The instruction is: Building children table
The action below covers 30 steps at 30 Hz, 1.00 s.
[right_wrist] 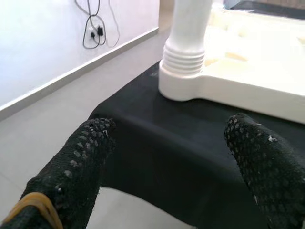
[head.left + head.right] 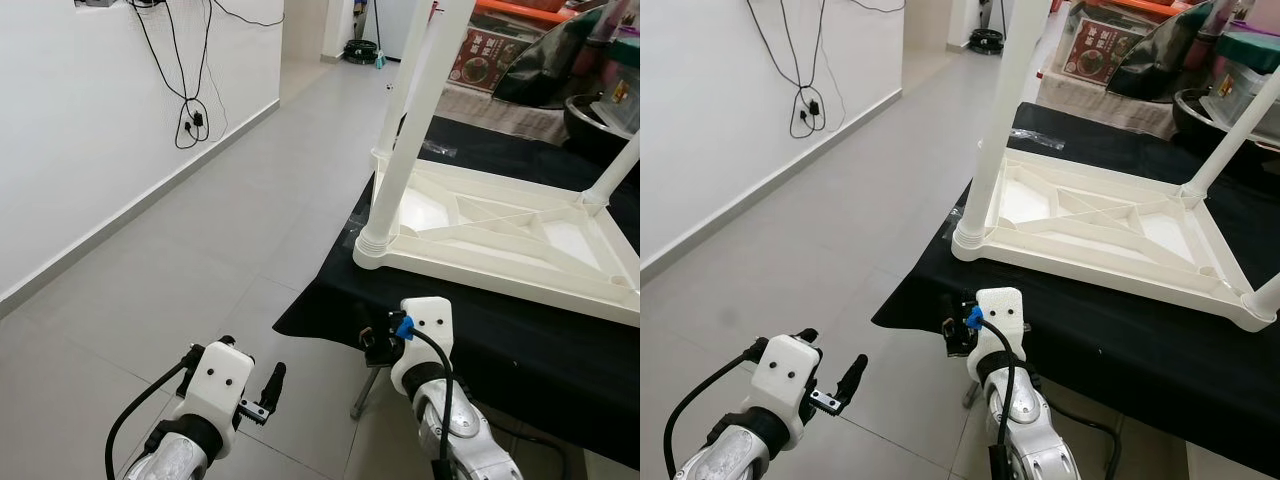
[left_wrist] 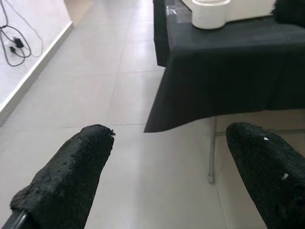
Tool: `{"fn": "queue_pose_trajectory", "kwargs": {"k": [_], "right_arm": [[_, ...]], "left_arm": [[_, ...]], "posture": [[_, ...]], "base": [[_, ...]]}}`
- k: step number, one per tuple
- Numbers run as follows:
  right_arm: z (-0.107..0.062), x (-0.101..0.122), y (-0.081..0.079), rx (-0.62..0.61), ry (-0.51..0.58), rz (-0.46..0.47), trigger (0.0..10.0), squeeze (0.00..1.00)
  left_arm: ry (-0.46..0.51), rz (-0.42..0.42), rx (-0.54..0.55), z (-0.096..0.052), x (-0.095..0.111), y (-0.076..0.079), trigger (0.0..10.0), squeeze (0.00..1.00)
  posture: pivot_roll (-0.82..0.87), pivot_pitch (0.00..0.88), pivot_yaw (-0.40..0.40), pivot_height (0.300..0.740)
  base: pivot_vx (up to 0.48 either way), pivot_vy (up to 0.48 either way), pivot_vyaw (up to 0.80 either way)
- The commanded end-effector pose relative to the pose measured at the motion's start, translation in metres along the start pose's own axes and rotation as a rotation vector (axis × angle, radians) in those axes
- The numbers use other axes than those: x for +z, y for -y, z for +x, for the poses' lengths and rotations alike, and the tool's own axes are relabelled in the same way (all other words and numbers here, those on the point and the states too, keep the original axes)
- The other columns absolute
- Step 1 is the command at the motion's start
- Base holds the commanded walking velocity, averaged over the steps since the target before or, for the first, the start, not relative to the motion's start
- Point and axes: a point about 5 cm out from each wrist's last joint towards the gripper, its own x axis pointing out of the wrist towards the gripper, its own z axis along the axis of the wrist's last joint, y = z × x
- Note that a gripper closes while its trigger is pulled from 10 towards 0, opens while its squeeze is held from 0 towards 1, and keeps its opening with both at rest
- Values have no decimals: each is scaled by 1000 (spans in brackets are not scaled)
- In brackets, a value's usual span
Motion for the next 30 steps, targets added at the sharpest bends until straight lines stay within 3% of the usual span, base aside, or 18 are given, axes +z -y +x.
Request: {"fn": "queue_pose_trajectory", "kwargs": {"k": [1, 12, 16, 23, 30], "right_arm": [[-2, 2, 7, -42, 7, -2, 10000, 0], [-10, 9, 27, -227, 63, -4, 10000, 0], [-11, 12, 38, -312, 73, -19, 10000, 0], [-12, 12, 33, -303, 68, -38, 10000, 0], [-12, 12, 30, -301, 65, -43, 10000, 0]], "left_arm": [[14, -7, 44, -2, 3, -3, 10000, 0], [53, 16, 186, -5, 11, -20, 10000, 0], [63, 35, 292, -5, 15, -31, 10000, 0], [64, 19, 300, -4, 16, -29, 10000, 0], [56, 13, 315, -4, 15, -32, 10000, 0]], "posture": [[118, 86, -111, 740], [118, 93, -100, 740], [118, 102, -86, 740], [120, 103, -77, 740], [123, 107, -79, 740]], "base": [[0, 0, 0], [0, 0, 0], [0, 0, -400], [0, 0, 0], [0, 0, -618]]}}
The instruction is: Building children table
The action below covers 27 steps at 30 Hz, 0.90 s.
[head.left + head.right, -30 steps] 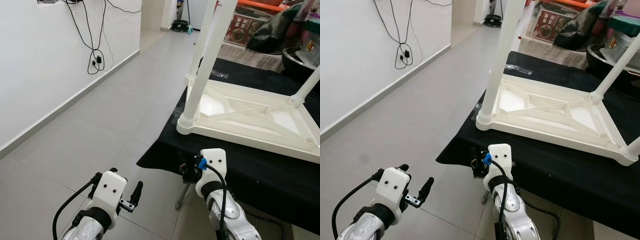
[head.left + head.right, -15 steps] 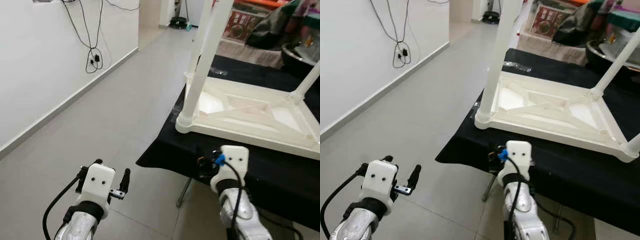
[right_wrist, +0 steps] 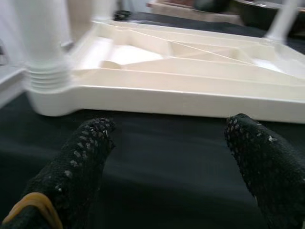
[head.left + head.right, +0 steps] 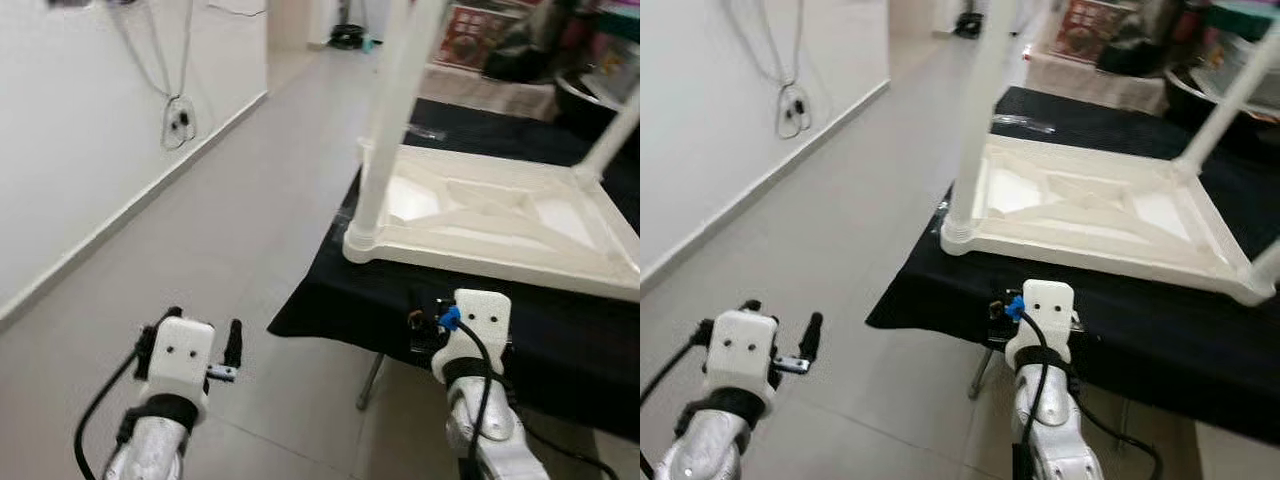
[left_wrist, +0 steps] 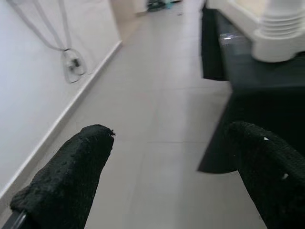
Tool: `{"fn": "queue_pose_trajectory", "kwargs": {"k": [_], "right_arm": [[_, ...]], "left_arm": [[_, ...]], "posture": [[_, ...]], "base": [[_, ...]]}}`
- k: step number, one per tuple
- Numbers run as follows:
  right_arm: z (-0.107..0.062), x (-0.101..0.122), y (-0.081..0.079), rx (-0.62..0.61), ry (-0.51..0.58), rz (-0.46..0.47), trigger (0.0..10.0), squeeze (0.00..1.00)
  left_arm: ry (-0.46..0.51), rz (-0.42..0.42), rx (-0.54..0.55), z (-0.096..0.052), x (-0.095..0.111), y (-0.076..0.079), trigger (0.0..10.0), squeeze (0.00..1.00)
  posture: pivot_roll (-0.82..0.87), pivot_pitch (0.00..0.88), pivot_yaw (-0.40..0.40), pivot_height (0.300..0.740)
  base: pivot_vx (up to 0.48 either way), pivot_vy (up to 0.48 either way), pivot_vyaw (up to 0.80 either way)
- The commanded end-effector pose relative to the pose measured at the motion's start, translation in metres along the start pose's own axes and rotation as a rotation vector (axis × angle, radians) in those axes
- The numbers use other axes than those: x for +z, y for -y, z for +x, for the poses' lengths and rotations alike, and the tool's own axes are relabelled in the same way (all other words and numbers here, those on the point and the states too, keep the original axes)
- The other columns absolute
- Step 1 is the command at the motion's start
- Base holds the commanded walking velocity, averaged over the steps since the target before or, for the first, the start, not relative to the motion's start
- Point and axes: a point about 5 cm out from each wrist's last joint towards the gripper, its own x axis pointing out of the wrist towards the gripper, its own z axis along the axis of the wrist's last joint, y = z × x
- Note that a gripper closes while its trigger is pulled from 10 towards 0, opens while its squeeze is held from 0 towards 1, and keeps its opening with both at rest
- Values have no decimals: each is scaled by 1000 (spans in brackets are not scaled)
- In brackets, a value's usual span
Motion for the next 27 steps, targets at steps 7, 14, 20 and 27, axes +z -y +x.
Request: {"fn": "queue_pose_trajectory", "kwargs": {"k": [7, 14, 20, 27], "right_arm": [[-1, 2, -5, 30, 5, -28, 10000, 0], [0, 3, -6, 40, 12, -33, 10000, 0], [5, 9, -5, 8, 39, -6, 10000, 0], [20, 21, 4, -52, 93, -6, 10000, 0]], "left_arm": [[-23, -9, -2, 0, -4, 1, 10000, 0], [-18, -16, 5, 1, -2, 1, 10000, 0], [16, -1, 103, 6, 6, -11, 10000, 0], [89, 29, 195, 13, 23, -27, 10000, 0]], "posture": [[121, 117, -76, 740], [122, 121, -74, 740], [121, 127, -71, 740], [129, 107, -79, 740]], "base": [[0, 0, -348], [0, 0, -788], [0, 0, -131], [0, 0, 0]]}}
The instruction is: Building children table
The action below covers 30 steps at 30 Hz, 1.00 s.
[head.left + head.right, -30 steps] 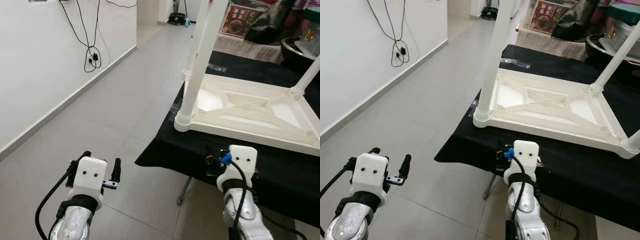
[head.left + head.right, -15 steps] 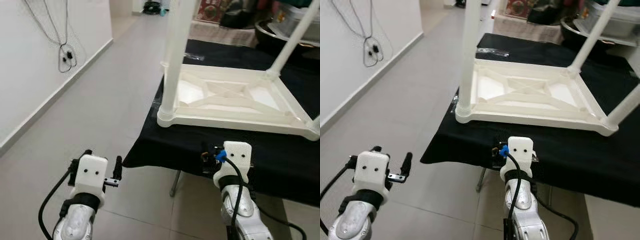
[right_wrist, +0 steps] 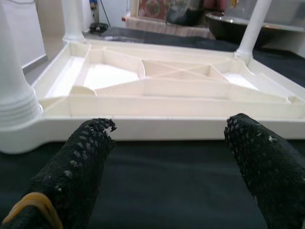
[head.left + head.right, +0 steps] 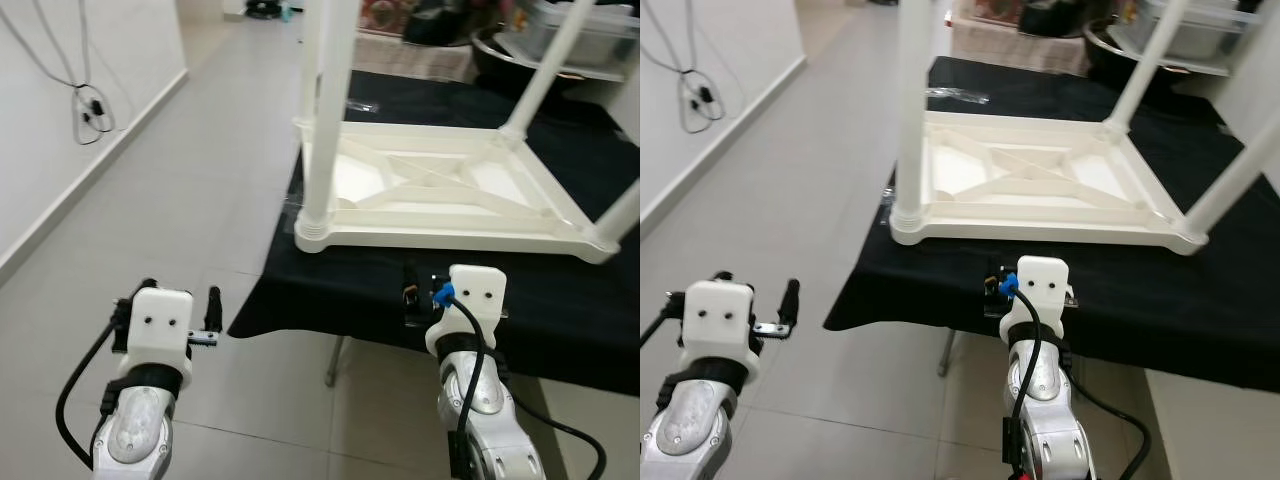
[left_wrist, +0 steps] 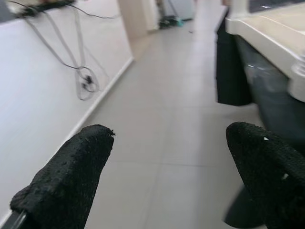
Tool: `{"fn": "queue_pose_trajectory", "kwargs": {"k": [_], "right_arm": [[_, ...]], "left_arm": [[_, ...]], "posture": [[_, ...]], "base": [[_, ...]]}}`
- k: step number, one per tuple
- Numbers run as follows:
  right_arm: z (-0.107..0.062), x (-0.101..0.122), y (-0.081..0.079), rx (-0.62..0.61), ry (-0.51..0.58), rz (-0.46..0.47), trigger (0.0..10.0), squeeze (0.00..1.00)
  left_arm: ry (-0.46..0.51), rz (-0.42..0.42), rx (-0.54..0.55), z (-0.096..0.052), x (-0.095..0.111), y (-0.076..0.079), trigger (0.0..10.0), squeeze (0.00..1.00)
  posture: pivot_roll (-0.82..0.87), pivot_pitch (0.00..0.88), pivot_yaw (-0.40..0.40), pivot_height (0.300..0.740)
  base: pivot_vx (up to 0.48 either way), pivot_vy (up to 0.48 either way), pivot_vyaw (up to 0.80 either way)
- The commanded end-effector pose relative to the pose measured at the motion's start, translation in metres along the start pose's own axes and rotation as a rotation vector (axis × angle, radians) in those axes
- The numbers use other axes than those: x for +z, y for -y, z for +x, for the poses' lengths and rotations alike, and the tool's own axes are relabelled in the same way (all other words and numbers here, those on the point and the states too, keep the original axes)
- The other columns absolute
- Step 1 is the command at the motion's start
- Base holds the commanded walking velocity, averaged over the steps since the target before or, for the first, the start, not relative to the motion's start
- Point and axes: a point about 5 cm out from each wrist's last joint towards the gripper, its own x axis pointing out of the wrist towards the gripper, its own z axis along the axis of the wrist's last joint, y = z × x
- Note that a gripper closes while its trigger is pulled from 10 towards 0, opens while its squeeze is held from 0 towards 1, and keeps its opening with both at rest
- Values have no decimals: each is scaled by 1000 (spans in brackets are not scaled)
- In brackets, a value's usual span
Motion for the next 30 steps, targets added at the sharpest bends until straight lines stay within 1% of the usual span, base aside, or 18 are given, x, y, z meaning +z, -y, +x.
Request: {"fn": "queue_pose_trajectory", "kwargs": {"k": [1, 11, 15, 17, 18, 19, 20, 21, 22, 23, 24, 25, 26, 27, 30], "right_arm": [[3, -2, 9, -49, 2, -13, 10000, 0], [20, 9, 25, -127, 52, -1, 10000, 0], [22, 10, 26, -126, 56, 9, 10000, 0], [15, 4, 17, -70, 24, 19, 10000, 0], [15, 4, 17, -70, 24, 19, 10000, 0], [8, 0, 11, -31, 6, 20, 10000, 0], [8, 0, 11, -31, 6, 20, 10000, 0], [2, -4, 5, 7, -13, 23, 10000, 0], [2, -4, 5, 7, -13, 23, 10000, 0], [-6, -8, -2, 50, -27, 16, 10000, 0], [-6, -8, -2, 50, -27, 16, 10000, 0], [-12, -13, -7, 84, -43, 12, 10000, 0], [-12, -13, -7, 84, -43, 12, 10000, 0], [-19, -19, -14, 132, -76, 11, 10000, 0], [-20, -21, -16, 147, -86, 14, 10000, 0]], "left_arm": [[10, 14, 19, 0, 3, -3, 10000, 0], [35, 29, 36, 5, 8, -9, 10000, 0], [35, 24, 35, 5, 8, -9, 10000, 0], [1, 12, -23, 1, 2, -1, 10000, 0], [1, 12, -23, 1, 2, -1, 10000, 0], [-17, 14, -46, -3, -2, 2, 10000, 0], [-17, 14, -46, -3, -2, 2, 10000, 0], [-42, 11, -78, -7, -7, 7, 10000, 0], [-42, 11, -78, -7, -7, 7, 10000, 0], [-57, 22, -100, -10, -11, 10, 10000, 0], [-57, 22, -100, -10, -11, 10, 10000, 0], [-59, 42, -131, -13, -13, 14, 10000, 0], [-59, 42, -131, -13, -13, 14, 10000, 0], [-63, 50, -184, -16, -17, 21, 10000, 0], [-62, 55, -200, -17, -18, 23, 10000, 0]], "posture": [[129, 107, -79, 740], [133, 78, -83, 740], [134, 73, -83, 740], [136, 65, -85, 740], [136, 65, -85, 740], [132, 61, -87, 740], [132, 61, -87, 740], [130, 62, -83, 740], [130, 62, -83, 740], [128, 59, -84, 740], [128, 59, -84, 740], [125, 59, -83, 740], [125, 59, -83, 740], [119, 61, -81, 740], [119, 61, -81, 740]], "base": [[0, 0, 0], [0, 0, 0], [0, 0, 0], [0, 0, 0], [0, 0, 0], [0, 0, 0], [0, 0, 0], [0, 0, 0], [0, 0, 0], [0, 0, 0], [0, 0, 0], [0, -398, 0], [0, -398, 0], [0, -435, 0], [0, -435, 0]]}}
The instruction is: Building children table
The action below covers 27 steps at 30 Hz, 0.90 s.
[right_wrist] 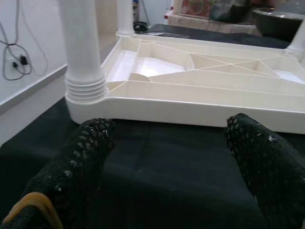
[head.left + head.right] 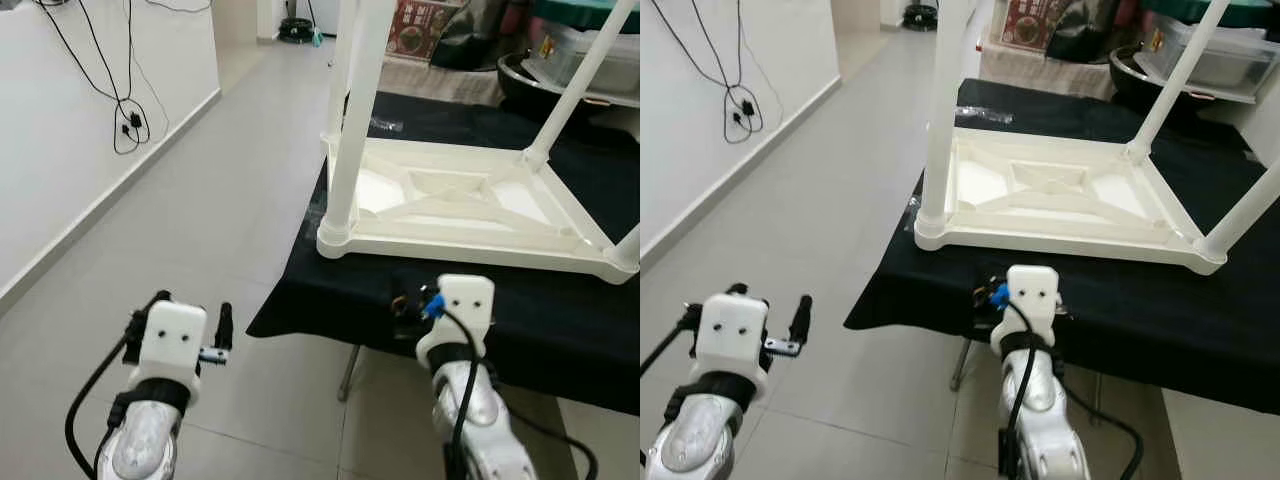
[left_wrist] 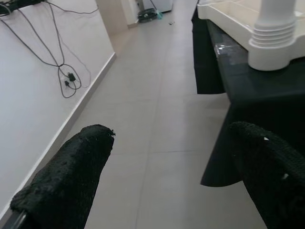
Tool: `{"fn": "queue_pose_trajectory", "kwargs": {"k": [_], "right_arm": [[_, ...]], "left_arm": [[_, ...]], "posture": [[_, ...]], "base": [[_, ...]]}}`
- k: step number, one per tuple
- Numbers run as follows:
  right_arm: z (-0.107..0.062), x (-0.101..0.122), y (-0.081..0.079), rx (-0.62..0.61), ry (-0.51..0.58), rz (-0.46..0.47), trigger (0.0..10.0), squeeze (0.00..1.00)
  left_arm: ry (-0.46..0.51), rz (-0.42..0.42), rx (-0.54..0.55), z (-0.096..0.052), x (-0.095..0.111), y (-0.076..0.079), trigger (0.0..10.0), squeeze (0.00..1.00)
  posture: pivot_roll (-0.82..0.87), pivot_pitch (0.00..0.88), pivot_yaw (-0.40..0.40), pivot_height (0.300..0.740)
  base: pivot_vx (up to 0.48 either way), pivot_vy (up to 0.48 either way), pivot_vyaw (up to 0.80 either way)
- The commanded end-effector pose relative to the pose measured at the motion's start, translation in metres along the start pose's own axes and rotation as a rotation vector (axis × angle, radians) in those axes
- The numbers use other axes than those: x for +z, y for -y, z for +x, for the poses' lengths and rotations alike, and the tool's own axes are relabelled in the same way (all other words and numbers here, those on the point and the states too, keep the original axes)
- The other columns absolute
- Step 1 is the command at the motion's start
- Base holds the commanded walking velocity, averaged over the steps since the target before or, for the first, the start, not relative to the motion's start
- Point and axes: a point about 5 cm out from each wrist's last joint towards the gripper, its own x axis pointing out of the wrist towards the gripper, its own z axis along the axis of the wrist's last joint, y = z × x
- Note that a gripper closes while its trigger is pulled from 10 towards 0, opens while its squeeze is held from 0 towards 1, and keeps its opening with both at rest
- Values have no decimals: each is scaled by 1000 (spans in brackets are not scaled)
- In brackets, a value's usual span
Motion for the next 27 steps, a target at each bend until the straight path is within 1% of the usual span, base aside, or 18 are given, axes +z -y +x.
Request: {"fn": "queue_pose_trajectory", "kwargs": {"k": [1, 11, 16, 17, 18, 22, 27], "right_arm": [[0, -4, 1, 7, -23, -2, 10000, 0], [0, -7, -4, 51, -35, 3, 10000, 0], [0, -9, -6, 71, -43, -2, 10000, 0], [0, -9, -6, 71, -43, -2, 10000, 0], [0, -10, -7, 73, -48, -3, 10000, 0], [0, -10, -8, 85, -51, 1, 10000, 0], [0, -10, -8, 86, -48, -2, 10000, 0]], "left_arm": [[-7, 14, -19, 0, -3, 5, 10000, 0], [-25, 24, -40, -3, -7, 8, 10000, 0], [-55, -4, -85, -5, -12, 14, 10000, 0], [-55, -4, -85, -5, -12, 14, 10000, 0], [-59, -6, -106, -5, -13, 18, 10000, 0], [-62, -4, -126, -6, -14, 21, 10000, 0], [-62, -7, -130, -6, -14, 22, 10000, 0]], "posture": [[117, 63, -82, 740], [119, 64, -86, 740], [121, 60, -92, 740], [121, 60, -92, 740], [122, 61, -92, 740], [121, 59, -89, 740], [117, 60, -86, 740]], "base": [[0, -424, 0], [0, -423, 0], [0, 0, 0], [0, 0, 0], [0, 0, 0], [0, 0, 0], [-300, 0, 0]]}}
